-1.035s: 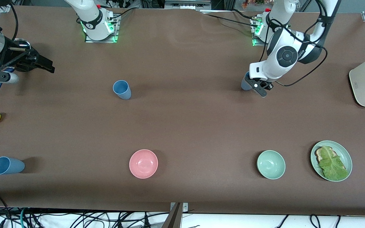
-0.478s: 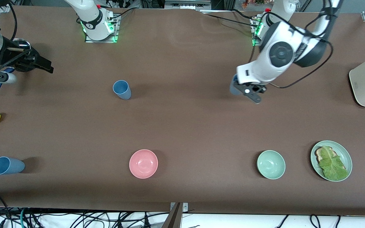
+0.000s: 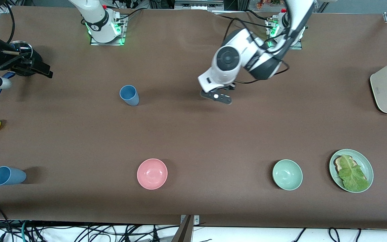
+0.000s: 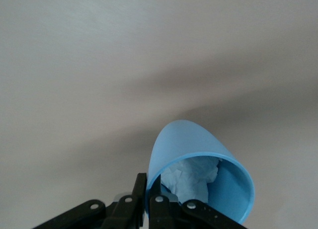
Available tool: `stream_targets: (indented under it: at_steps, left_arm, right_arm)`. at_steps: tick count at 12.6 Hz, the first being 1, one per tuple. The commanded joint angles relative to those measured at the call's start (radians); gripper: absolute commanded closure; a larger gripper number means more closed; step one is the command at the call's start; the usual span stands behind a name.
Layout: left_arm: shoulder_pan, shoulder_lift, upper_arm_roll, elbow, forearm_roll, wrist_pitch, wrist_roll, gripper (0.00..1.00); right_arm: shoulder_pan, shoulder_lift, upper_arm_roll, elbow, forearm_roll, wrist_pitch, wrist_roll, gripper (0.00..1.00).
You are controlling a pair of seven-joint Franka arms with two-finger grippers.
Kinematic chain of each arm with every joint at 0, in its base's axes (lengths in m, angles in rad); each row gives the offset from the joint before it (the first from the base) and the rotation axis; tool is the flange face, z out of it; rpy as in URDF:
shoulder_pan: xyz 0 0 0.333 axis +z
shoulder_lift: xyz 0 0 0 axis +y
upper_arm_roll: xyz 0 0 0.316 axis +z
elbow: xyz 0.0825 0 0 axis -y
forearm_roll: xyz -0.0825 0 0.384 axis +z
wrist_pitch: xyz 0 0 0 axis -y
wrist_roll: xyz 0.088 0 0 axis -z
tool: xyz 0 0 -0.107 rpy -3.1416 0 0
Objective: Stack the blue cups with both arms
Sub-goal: 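Carry the cup to the table middle and set it down with the left gripper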
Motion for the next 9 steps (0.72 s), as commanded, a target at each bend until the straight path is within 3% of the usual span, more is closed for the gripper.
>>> stream_targets:
  at_steps: [1,3,6,7,8,9]
  left_arm:
    - [-0.069,0.119,0.012,0.092,-0.019,0.079,-0.136,1.00]
    - [-0.106,0.182,0.012,0.089,-0.018,0.182,-0.188,1.00]
    - [-0.126,0.187,0.013,0.089,-0.009,0.199,-0.214,1.00]
    - [-0.124,0.186,0.013,0.089,-0.009,0.193,-0.216,0.86]
    - [-0.121,0.181,0.013,0.087,-0.009,0.191,-0.230,0.02]
    - [-0.123,0.176,0.013,0.087,-0.009,0.190,-0.263,0.00]
  right_arm:
    - [-0.008,0.005,0.004,0.026,-0.004,-0.011,0.000,0.00]
    - [-0.008,0.005,0.005,0.025,-0.010,-0.005,0.003,0.00]
    - [-0.015,0.008,0.004,0.016,-0.013,0.012,0.007,0.00]
    - [-0.015,0.014,0.004,0.017,-0.011,0.011,0.007,0.00]
    - [-0.015,0.016,0.004,0.017,-0.013,0.011,0.007,0.00]
    - [-0.015,0.017,0.004,0.017,-0.014,0.011,0.007,0.00]
